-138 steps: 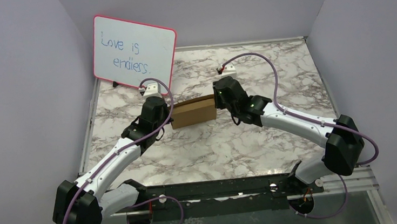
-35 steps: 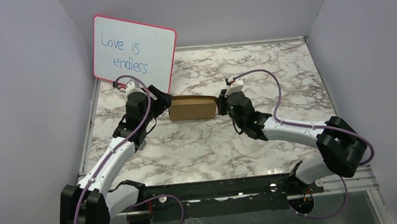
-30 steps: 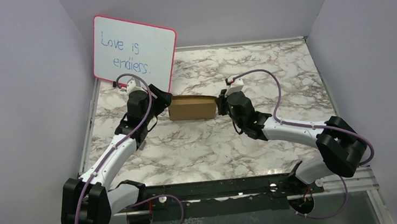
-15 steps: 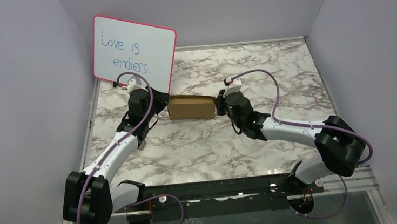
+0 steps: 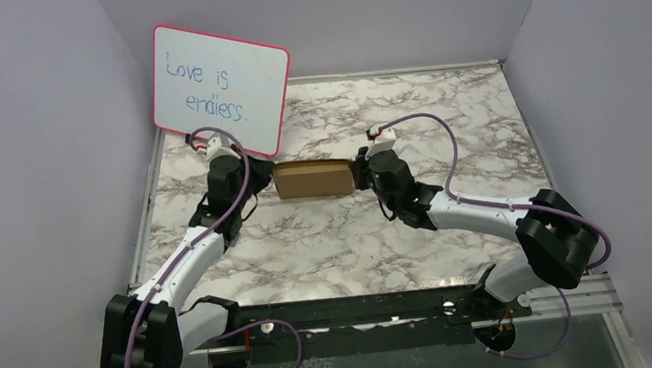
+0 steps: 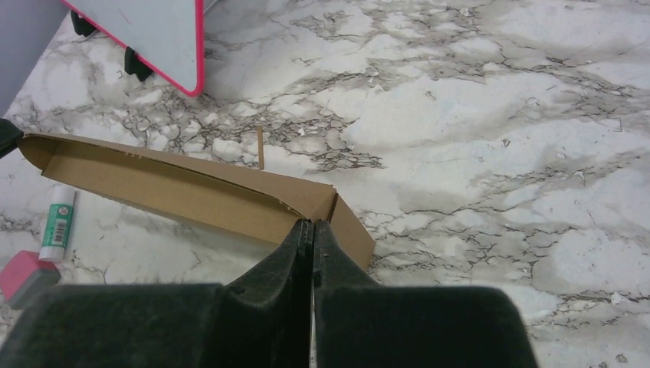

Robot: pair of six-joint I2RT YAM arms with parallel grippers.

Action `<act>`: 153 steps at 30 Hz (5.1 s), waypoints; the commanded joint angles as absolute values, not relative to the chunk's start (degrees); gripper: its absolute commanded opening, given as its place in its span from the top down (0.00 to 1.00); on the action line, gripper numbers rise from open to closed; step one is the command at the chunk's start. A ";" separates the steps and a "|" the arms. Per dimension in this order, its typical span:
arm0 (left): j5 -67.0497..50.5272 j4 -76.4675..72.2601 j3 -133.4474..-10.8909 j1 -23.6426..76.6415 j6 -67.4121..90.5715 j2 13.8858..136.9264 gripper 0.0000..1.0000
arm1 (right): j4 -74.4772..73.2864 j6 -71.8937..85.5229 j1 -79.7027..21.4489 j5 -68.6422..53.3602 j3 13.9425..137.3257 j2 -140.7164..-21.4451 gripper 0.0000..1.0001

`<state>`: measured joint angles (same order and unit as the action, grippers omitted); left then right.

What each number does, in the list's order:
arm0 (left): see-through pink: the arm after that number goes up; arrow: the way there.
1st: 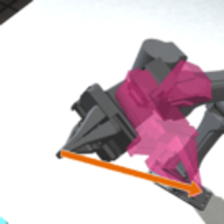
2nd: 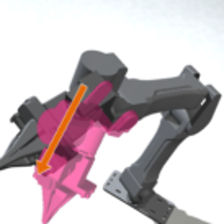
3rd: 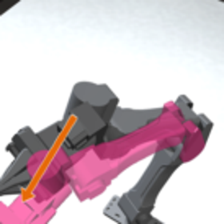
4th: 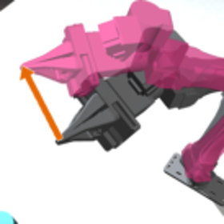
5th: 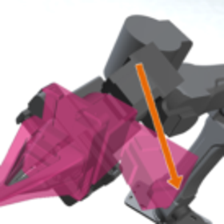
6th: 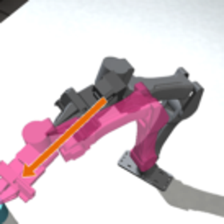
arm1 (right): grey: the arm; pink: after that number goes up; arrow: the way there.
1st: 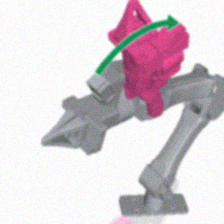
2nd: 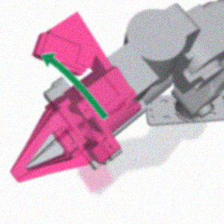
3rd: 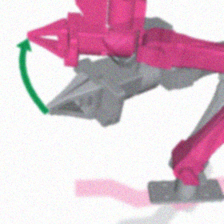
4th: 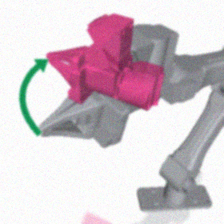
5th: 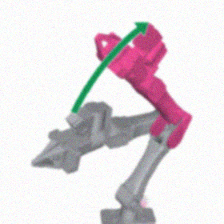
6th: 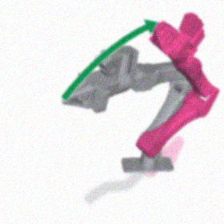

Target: Fold the paper box

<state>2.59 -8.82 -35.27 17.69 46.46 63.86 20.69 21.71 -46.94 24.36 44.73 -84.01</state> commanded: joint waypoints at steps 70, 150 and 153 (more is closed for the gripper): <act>4.87 0.53 -30.05 17.78 39.28 60.57 0.90 | 8.47 27.14 -37.39 10.04 55.16 -94.15 0.83; -22.39 -17.98 -31.82 5.28 53.89 72.51 0.52 | 15.40 21.41 -37.49 4.63 48.38 -93.00 0.76; -20.96 -16.84 -31.02 5.30 51.68 72.42 0.58 | 15.25 22.57 -37.37 4.57 48.33 -93.15 0.76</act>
